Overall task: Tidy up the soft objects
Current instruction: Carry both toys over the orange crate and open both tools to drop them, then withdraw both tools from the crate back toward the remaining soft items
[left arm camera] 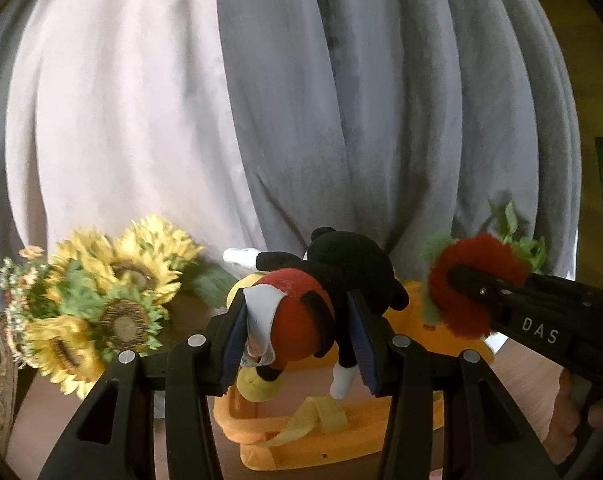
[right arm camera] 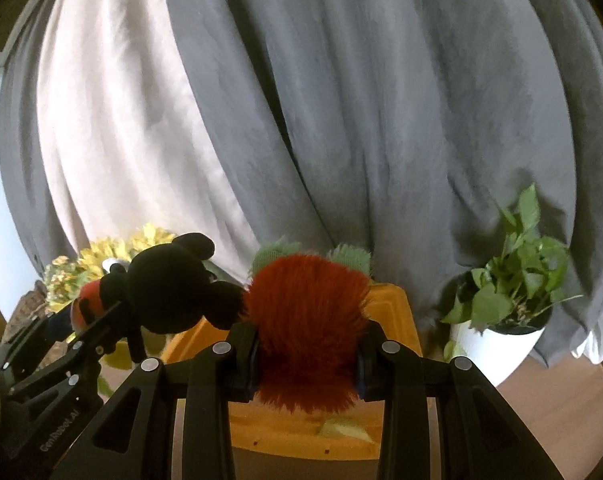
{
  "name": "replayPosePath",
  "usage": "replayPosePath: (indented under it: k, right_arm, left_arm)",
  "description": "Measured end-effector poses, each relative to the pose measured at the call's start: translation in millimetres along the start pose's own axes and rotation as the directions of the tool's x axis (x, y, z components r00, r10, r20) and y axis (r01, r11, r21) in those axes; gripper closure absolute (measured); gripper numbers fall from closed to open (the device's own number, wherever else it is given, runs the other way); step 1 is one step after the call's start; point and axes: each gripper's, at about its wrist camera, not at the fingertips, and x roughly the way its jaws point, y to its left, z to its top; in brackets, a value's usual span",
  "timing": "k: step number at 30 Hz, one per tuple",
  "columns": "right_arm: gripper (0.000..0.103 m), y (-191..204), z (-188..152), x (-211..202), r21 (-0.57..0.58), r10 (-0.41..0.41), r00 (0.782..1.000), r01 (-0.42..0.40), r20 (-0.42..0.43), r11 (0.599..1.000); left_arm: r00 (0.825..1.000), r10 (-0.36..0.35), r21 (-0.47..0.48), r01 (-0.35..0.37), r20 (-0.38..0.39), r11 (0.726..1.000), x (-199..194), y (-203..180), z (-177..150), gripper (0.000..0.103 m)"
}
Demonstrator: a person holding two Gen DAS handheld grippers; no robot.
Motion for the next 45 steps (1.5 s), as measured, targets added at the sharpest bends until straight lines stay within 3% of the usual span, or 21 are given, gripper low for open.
replayPosePath:
  k: [13, 21, 23, 24, 25, 28, 45]
  right_arm:
    - [0.067, -16.5, -21.3, 82.2, 0.008, -0.023, 0.986, 0.025, -0.164, 1.000]
    - [0.065, -23.7, -34.6, 108.4, 0.011, -0.030, 0.971, 0.034, -0.236, 0.999]
    - [0.064, -24.6, -36.0, 111.8, 0.015, -0.034, 0.969, 0.039, -0.244, 0.999]
    - [0.063, -25.0, -36.8, 113.2, 0.017, -0.030, 0.969, 0.035, -0.247, 0.999]
    - [0.061, -25.1, -37.4, 114.7, 0.017, -0.030, 0.967, 0.035, -0.252, 0.999]
    - [0.043, -25.0, -36.3, 113.7, 0.025, -0.035, 0.967, 0.043, -0.251, 0.999]
    - [0.029, -19.3, -25.9, 43.9, 0.035, -0.093, 0.982, 0.100, -0.164, 0.994]
  left_arm:
    - [0.983, -0.026, 0.018, 0.029, -0.183, 0.999, 86.0, -1.9, -29.4, 0.056]
    - [0.967, -0.051, 0.011, 0.056, -0.250, 0.998, 104.7, -0.7, -39.8, 0.055]
    - [0.967, -0.051, 0.009, 0.055, -0.251, 0.998, 106.5, -0.1, -39.8, 0.053]
    - [0.967, -0.049, 0.010, 0.054, -0.251, 0.999, 108.0, -1.1, -39.3, 0.046]
    - [0.968, -0.049, 0.009, 0.053, -0.248, 0.999, 106.6, -1.4, -38.5, 0.040]
    - [0.972, -0.038, 0.012, 0.042, -0.232, 0.999, 101.9, -1.3, -35.5, 0.039]
    - [0.987, 0.034, 0.007, -0.033, -0.159, 0.999, 23.5, -0.2, -16.3, 0.016]
